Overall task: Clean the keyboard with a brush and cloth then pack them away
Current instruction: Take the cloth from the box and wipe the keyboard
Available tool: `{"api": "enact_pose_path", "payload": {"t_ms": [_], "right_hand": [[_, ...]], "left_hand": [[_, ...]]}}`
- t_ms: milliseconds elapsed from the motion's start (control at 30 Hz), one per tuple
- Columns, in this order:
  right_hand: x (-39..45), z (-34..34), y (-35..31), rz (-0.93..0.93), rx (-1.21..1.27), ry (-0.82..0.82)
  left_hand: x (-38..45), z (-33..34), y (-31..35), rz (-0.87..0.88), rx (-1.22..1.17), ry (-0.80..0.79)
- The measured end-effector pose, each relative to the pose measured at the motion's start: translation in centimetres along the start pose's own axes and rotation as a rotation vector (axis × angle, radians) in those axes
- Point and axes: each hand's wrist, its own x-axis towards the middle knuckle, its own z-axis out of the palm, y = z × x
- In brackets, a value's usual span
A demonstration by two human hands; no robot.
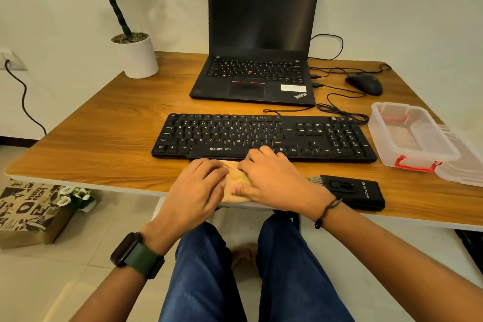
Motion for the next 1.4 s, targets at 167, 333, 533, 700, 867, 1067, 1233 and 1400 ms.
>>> {"api": "enact_pose_path", "payload": {"t_ms": [167,333,533,700,867,1067,1233,1400], "right_hand": [[-0.6,-1.4,1.6,0.033,0.179,0.185],[-1.6,-2.6,4.9,0.159,0.217,0.361],[-1.6,-3.4,9.1,0.277,0.012,0.198],[-1.2,-4.1,11.1,0.374,-0.036,0.027],[-2.1,-4.8,12.7,0.427,0.017,-0.133],[-3.0,-3.9,13.6,0.440,0.016,-0.214],[-3.1,-3.3,14.1,0.455,0.027,-0.197],[-2.7,-2.8,14.5,0.465,0.044,-0.165]], "left_hand": [[-0.6,-0.1,0.3,-0.055,-0.090,0.039],[-0.6,-0.8,-0.2,-0.097,-0.149,0.097],[1.9,-2.8,-2.6,-0.233,-0.086,0.099],[4.3,-4.7,-5.5,-0.321,-0.093,-0.181],[5.1,-5.8,-7.7,-0.389,-0.112,-0.396],[4.6,-5.3,-8.4,-0.404,-0.076,-0.423],[4.4,-5.2,-8.7,-0.368,-0.021,-0.400],[5.2,-5.0,-9.5,-0.355,0.018,-0.411]]}}
